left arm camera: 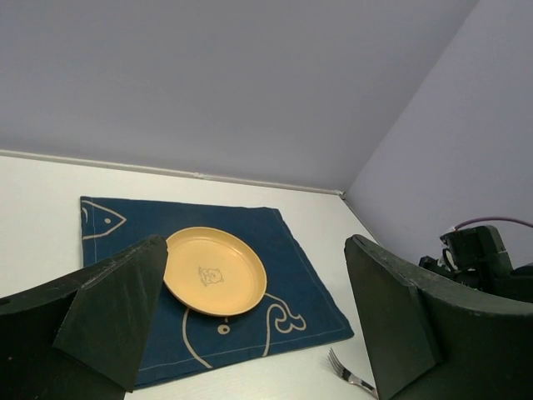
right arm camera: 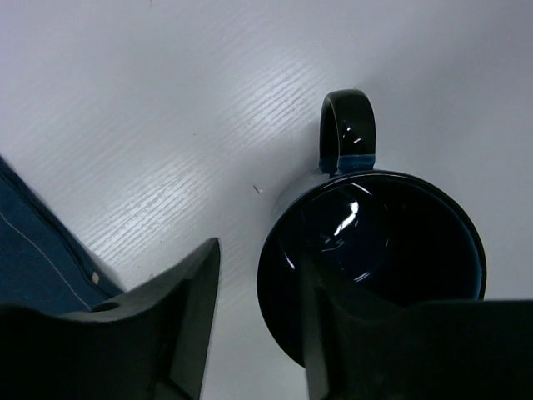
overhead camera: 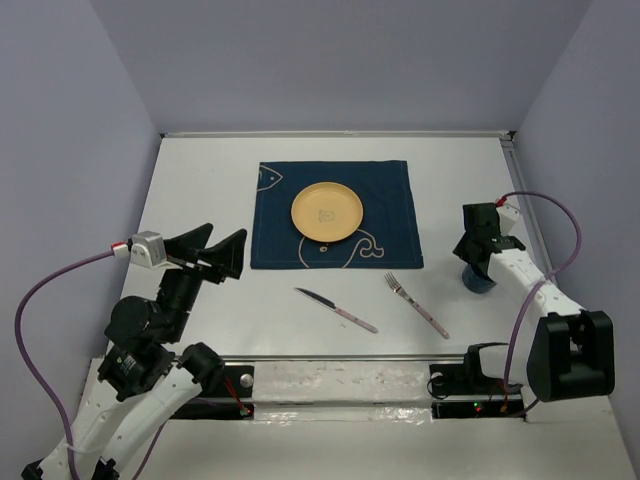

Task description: Set the dinner table for one person

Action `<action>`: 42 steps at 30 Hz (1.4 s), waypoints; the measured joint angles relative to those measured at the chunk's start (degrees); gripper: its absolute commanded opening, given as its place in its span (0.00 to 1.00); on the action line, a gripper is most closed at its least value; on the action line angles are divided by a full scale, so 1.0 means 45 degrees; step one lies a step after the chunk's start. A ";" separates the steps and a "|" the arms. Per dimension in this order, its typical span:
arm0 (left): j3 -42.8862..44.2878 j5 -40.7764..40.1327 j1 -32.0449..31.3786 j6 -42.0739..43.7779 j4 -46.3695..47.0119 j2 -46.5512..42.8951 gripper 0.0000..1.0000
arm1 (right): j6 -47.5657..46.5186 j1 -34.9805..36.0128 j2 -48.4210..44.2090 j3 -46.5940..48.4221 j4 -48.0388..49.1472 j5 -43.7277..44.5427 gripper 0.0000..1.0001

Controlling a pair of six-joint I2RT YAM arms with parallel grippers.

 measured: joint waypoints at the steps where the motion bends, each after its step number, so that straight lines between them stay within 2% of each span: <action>1: 0.0000 -0.0019 -0.0005 0.0010 0.0000 -0.0015 0.99 | 0.0000 -0.0029 0.0223 0.0005 0.0000 -0.0073 0.17; 2: 0.0000 -0.0044 -0.0005 0.0019 0.0000 -0.0024 0.99 | 0.0044 -0.0073 0.0384 0.0010 0.0005 -0.0087 0.06; 3: 0.0000 -0.0068 -0.0005 0.0024 0.0005 -0.0034 0.99 | 0.0019 -0.0078 0.0491 0.0010 0.0010 -0.0097 0.00; 10: 0.0000 -0.0165 -0.0068 0.0044 0.0000 -0.0039 0.99 | -0.0461 -0.0029 -0.0087 0.0427 -0.0398 -0.0102 0.00; 12: 0.0000 -0.0165 -0.0068 0.0053 0.0000 -0.0039 0.99 | -0.0933 0.0262 -0.0369 0.1248 -0.0748 -0.0175 0.00; 15: 0.0000 -0.0189 -0.0063 0.0073 0.0000 -0.0034 0.99 | -0.1846 0.1331 0.0267 0.3696 -0.0835 -0.0403 0.00; 17: 0.0000 -0.0223 -0.0063 0.0087 0.0000 -0.0034 0.99 | -0.2531 0.2147 0.1316 0.5605 -0.0709 -0.0588 0.00; 22: 0.0000 -0.0359 -0.0053 0.0121 -0.0015 -0.0034 0.99 | -0.4527 0.3575 0.5984 1.0836 0.0073 -0.1914 0.00; 28: 0.0000 -0.0476 -0.0049 0.0151 -0.0044 -0.0015 0.99 | -0.6008 0.3648 1.0856 1.5232 -0.0743 -0.3419 0.00; 32: 0.0000 -0.0510 -0.0049 0.0204 -0.0073 0.0039 0.99 | -0.6824 0.3643 1.3143 1.7592 -0.1613 -0.3813 0.00; 35: 0.0000 -0.0539 -0.0029 0.0228 -0.0087 0.0087 0.99 | -0.7266 0.3648 1.4188 1.8510 -0.1948 -0.3881 0.00; 42: 0.0000 -0.0544 0.0121 0.0277 -0.0087 0.0257 0.99 | -0.7844 0.3648 1.5115 1.9326 -0.2569 -0.3808 0.00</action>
